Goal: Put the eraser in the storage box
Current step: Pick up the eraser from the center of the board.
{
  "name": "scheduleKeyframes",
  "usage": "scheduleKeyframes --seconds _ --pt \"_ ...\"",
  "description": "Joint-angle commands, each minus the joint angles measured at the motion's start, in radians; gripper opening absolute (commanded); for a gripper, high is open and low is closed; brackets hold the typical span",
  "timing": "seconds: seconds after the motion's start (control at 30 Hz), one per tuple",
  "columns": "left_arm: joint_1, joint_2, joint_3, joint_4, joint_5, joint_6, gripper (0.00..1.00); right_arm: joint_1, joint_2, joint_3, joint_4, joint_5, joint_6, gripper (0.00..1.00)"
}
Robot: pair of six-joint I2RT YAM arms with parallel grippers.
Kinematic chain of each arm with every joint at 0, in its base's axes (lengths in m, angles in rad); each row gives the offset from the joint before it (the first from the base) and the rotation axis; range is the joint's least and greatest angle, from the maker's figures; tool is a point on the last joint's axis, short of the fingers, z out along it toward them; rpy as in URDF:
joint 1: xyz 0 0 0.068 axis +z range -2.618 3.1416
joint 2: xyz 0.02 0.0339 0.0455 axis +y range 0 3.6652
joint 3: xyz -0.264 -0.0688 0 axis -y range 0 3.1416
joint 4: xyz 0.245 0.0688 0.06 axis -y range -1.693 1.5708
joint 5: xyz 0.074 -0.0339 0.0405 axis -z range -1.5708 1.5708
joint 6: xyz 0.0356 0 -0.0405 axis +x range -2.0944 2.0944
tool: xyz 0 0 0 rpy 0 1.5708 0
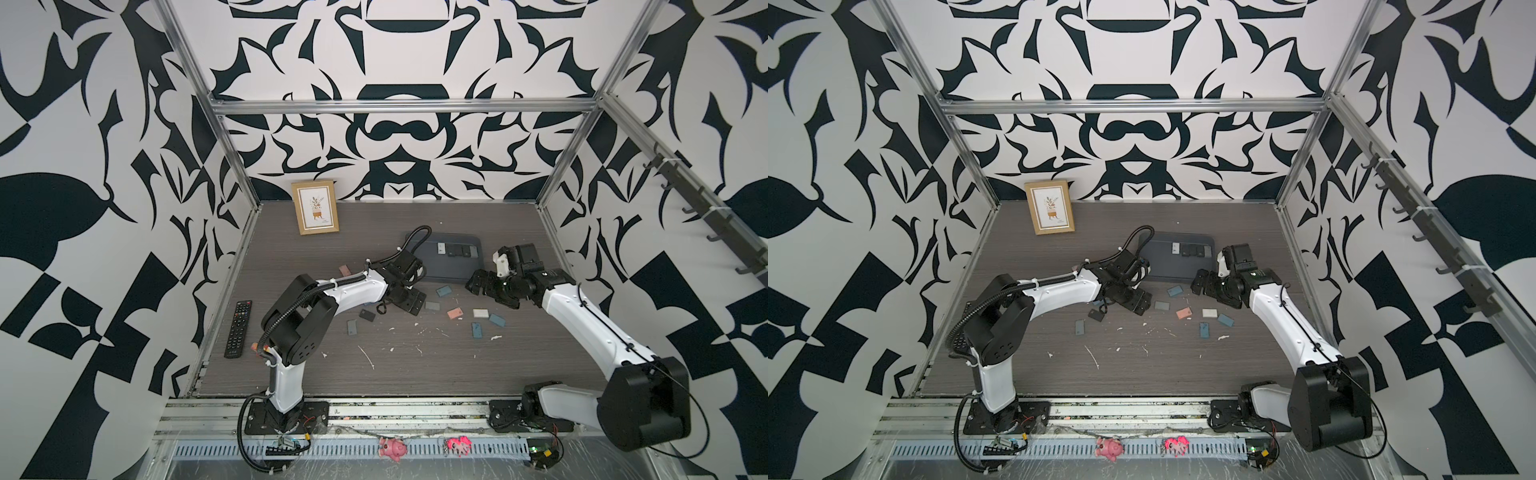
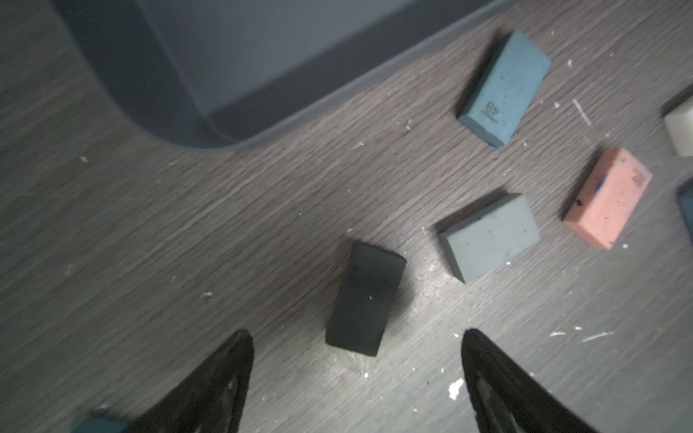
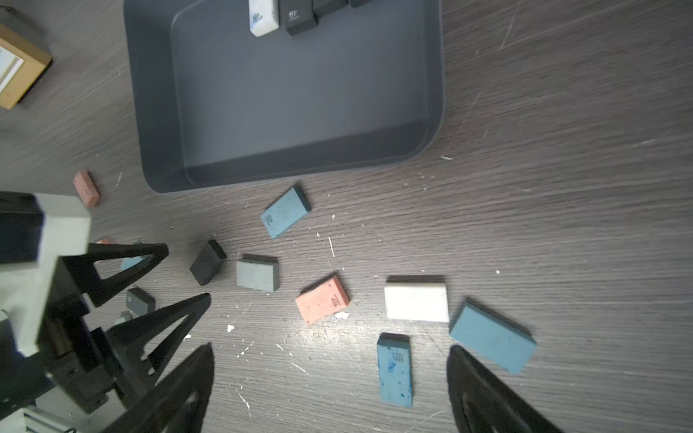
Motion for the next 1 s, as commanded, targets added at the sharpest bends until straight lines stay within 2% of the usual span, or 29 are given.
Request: scheduleKeyframes --seconds 0.0,0.07,0.1,0.3,0.43,0.7,0.97 --pt "-0.027 0.034 0.024 -0.018 -0.049 0.039 0.87 0.004 -0.021 0.002 0.042 -0.035 0.019 0.98" --pt "-0.034 0.051 0.026 -0.021 -0.074 0.044 0.86 0.003 -0.022 0.003 0.043 -0.037 0.021 0.98" --pt "-0.034 0.060 0.029 -0.025 -0.083 0.044 0.81 0.003 -0.024 0.002 0.045 -0.041 0.021 0.98" --pt "-0.036 0.084 0.035 -0.023 -0.113 0.045 0.67 0.000 -0.024 0.004 0.050 -0.050 0.025 0.98" --pt "-0.038 0.086 0.035 -0.021 -0.132 0.051 0.49 -0.001 -0.023 0.004 0.057 -0.054 0.030 0.99" --pt "-0.039 0.091 0.031 -0.012 -0.138 0.053 0.37 -0.005 -0.016 0.006 0.068 -0.063 0.036 0.99" --pt "-0.039 0.079 0.043 -0.006 -0.079 -0.003 0.25 -0.005 -0.012 0.011 0.073 -0.067 0.040 0.99"
